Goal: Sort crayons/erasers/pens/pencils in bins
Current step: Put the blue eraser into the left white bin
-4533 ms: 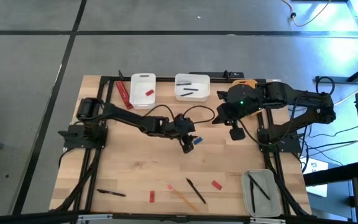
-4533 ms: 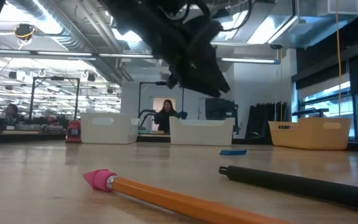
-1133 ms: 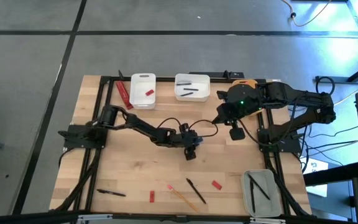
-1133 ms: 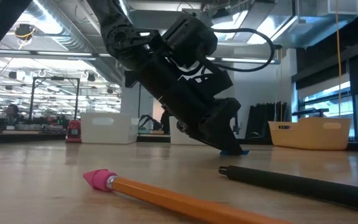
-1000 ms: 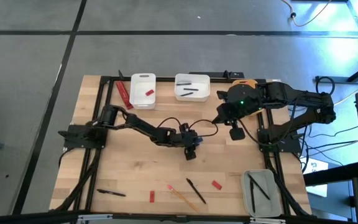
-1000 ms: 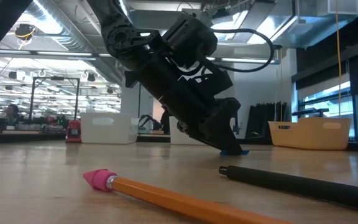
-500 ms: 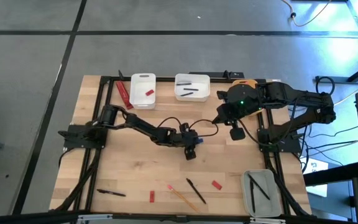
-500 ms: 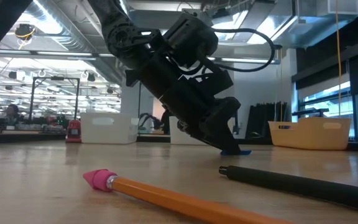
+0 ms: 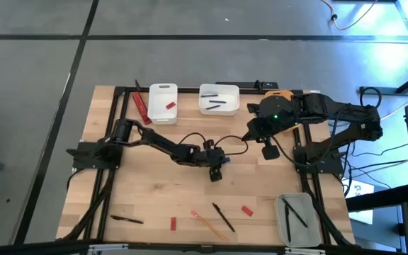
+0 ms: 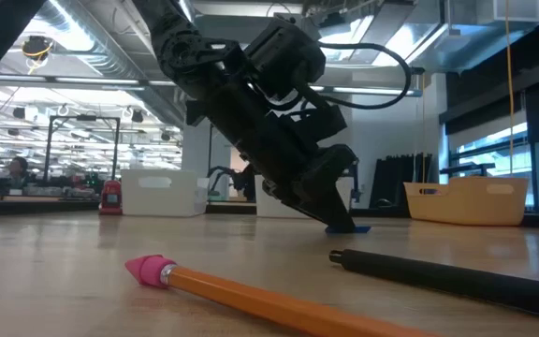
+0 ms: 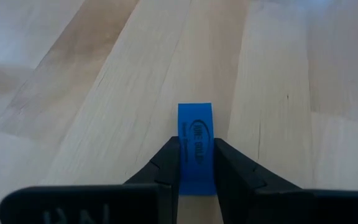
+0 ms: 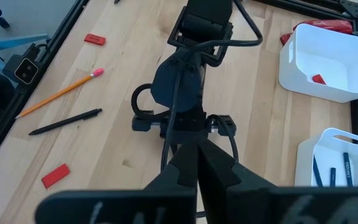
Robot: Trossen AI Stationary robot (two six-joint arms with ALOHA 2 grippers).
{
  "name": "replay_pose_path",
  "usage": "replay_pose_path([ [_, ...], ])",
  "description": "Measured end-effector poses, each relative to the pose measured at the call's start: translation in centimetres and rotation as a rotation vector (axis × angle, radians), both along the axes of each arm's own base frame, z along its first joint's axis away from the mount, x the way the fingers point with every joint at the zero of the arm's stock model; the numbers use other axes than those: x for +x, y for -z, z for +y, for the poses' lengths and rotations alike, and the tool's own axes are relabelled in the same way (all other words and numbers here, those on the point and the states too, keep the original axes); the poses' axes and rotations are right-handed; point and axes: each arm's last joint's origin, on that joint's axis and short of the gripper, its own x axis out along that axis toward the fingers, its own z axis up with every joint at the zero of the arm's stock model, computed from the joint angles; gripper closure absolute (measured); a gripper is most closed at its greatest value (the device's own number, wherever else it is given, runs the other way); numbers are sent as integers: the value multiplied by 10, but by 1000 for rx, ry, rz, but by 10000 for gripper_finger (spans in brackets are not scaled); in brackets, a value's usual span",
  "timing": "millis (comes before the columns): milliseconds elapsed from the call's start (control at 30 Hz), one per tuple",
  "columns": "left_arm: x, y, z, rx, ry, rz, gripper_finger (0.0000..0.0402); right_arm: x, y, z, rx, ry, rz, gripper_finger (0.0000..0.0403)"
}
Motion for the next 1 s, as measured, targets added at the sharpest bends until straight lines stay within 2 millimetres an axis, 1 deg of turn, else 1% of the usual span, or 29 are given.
replay_pose_path([
  [200, -2, -8, 1, 4, -7, 2, 340, 0, 0, 0, 0, 0, 0, 399],
  [433, -10, -35, 2, 17, -20, 9, 339, 0, 0, 0, 2, 2, 1, 399],
  [600, -17, -62, 3, 22, -34, -10, 338, 0, 0, 0, 2, 3, 1, 399],
  [700, -25, -80, 4, 30, -45, -7, 338, 0, 0, 0, 2, 3, 1, 399],
  [833, -39, -107, 7, 49, -88, -15, 338, 0, 0, 0, 1, 3, 1, 399],
  [1000, -59, -138, 17, -9, -190, -36, 338, 0, 0, 0, 1, 4, 1, 399],
])
